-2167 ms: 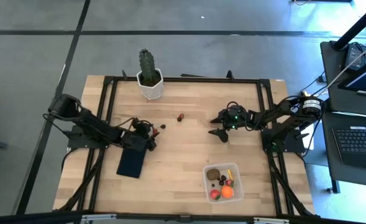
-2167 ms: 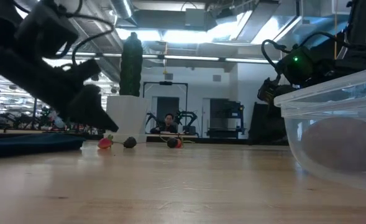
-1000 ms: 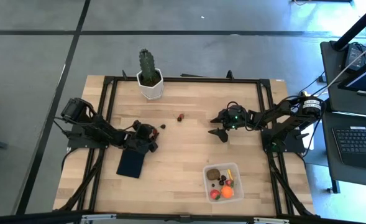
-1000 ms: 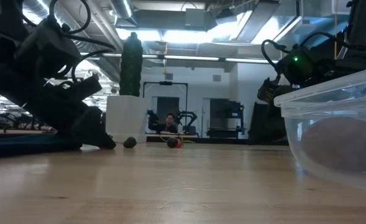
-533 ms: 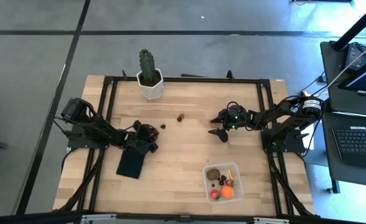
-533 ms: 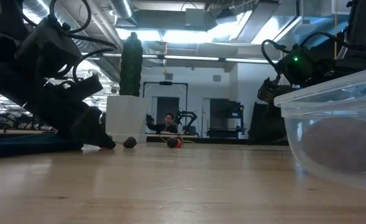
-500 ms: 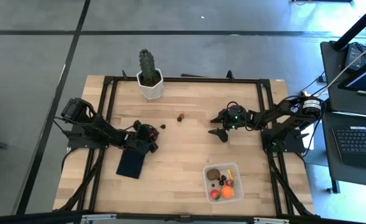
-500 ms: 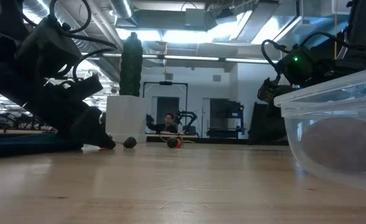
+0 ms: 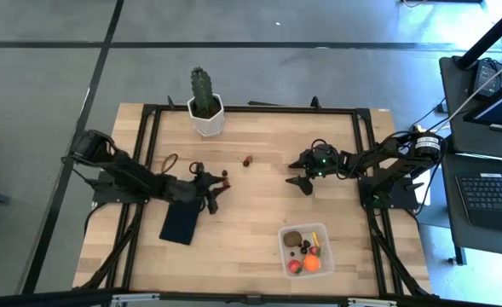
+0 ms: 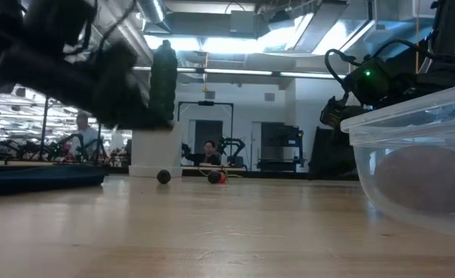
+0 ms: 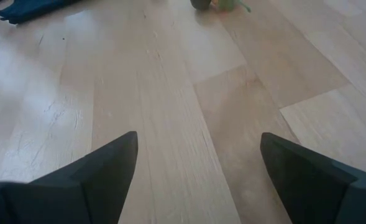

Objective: Pick and placing Produce into tupperware
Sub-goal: Put the left strawberry into the transparent bin

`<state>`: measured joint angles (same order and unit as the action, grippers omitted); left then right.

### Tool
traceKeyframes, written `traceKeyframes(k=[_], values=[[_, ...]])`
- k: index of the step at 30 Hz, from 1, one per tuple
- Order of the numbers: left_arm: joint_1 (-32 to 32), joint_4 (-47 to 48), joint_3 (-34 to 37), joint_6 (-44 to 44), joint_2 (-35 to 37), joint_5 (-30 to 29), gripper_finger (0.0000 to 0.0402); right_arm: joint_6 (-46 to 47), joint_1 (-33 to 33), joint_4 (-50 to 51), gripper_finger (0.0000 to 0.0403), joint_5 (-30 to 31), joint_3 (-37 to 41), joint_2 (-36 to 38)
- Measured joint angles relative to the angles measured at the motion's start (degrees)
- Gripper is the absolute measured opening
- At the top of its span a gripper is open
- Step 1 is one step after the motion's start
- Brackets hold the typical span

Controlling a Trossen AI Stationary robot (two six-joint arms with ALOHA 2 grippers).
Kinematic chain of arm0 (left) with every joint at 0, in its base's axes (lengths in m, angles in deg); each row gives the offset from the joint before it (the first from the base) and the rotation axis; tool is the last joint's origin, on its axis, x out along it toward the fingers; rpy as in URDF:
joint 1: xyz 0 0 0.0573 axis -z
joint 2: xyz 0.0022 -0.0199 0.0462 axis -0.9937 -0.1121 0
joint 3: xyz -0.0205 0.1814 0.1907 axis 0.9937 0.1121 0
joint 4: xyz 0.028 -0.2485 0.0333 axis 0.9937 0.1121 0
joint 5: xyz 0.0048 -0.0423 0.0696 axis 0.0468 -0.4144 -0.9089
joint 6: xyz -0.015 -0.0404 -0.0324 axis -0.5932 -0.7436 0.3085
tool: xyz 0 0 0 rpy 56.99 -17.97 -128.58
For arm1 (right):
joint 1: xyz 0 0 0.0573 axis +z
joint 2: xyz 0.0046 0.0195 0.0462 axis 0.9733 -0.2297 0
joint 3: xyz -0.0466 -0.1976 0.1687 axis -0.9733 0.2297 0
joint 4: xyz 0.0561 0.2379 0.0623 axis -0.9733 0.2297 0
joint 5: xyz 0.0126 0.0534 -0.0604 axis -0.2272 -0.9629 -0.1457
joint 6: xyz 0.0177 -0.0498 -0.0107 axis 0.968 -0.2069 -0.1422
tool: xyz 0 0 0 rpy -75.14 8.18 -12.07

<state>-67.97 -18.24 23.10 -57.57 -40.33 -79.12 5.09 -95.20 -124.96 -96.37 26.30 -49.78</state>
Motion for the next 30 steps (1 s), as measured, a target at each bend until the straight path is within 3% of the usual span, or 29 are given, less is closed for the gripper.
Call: traceKeyframes(k=[6, 9, 14, 19, 24, 30], values=[[0.1, 3.3, -8.1, 6.8, 3.6, 13.6, 0.0111, 0.0, 0.0, -0.2, 0.0339, 0.0, 0.0, 0.0], [0.0, 11.5, -15.9, 10.5, 3.4, 18.4, 0.0108, 0.2, 0.0, -0.2, 0.0339, 0.0, 0.0, 0.0], [0.1, 28.4, -30.1, 11.8, 1.4, 21.5, 0.0108, 0.3, 0.0, -0.3, 0.0339, 0.0, 0.0, 0.0], [1.7, 39.4, -43.2, 12.4, -4.1, 22.9, 0.011, 0.3, 0.0, -0.3, 0.0339, 0.0, 0.0, 0.0], [2.9, 42.9, -52.7, 15.2, -11.2, 23.4, 0.0108, 0.3, 0.0, -0.3, 0.0339, 0.0, 0.0, 0.0], [2.9, 43.0, -62.0, 15.2, -21.4, 32.3, 0.0111, 0.3, 0.0, -0.2, 0.0339, 0.0, 0.0, 0.0]])
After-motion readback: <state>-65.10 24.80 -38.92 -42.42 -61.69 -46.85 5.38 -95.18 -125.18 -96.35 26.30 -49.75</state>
